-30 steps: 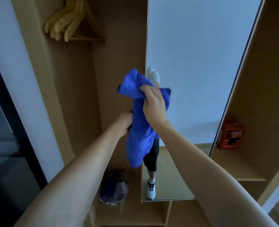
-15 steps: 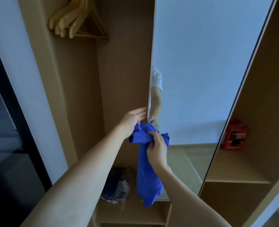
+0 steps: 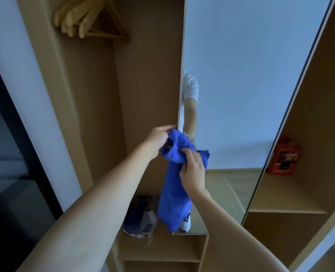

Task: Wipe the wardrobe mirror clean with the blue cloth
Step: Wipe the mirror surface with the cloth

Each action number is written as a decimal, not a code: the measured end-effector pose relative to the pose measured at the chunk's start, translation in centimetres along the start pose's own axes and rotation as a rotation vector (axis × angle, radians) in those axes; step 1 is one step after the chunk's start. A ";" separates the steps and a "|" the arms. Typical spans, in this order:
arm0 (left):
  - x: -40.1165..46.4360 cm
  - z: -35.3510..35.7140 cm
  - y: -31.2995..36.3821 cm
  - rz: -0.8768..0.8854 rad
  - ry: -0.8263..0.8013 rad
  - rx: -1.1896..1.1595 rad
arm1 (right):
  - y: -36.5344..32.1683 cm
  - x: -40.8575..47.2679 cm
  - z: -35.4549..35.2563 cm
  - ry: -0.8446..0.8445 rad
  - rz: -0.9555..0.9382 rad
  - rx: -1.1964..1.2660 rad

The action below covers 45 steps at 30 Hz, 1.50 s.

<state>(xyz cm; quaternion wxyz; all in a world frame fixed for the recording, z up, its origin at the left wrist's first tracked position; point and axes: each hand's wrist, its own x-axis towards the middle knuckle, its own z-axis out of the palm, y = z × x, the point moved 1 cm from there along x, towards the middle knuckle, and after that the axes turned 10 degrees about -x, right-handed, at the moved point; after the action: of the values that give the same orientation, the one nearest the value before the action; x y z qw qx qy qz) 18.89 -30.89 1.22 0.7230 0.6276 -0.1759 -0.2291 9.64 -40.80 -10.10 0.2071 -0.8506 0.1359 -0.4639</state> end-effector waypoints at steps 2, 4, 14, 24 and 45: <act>-0.4 0.6 0.2 -0.010 -0.032 0.002 | 1.4 -3.0 0.9 -0.154 0.078 -0.035; -0.5 0.9 0.0 -0.007 -0.027 -0.025 | 1.9 -4.4 1.2 -0.275 0.132 -0.045; -1.0 1.2 -2.9 0.093 0.043 0.169 | -1.1 0.5 -1.8 0.155 0.375 0.260; -0.1 0.3 -4.6 -0.017 0.038 0.232 | 2.9 -4.5 2.0 -0.182 0.139 0.003; 0.9 -0.4 -6.9 0.073 0.024 0.164 | -0.4 -3.3 2.7 0.031 0.326 0.170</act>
<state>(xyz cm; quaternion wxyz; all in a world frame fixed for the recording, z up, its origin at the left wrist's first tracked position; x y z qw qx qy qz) 19.13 -31.82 -5.67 0.6792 0.6805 -0.2082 -0.1799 10.16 -38.44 -13.61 0.3484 -0.7895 0.2356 -0.4469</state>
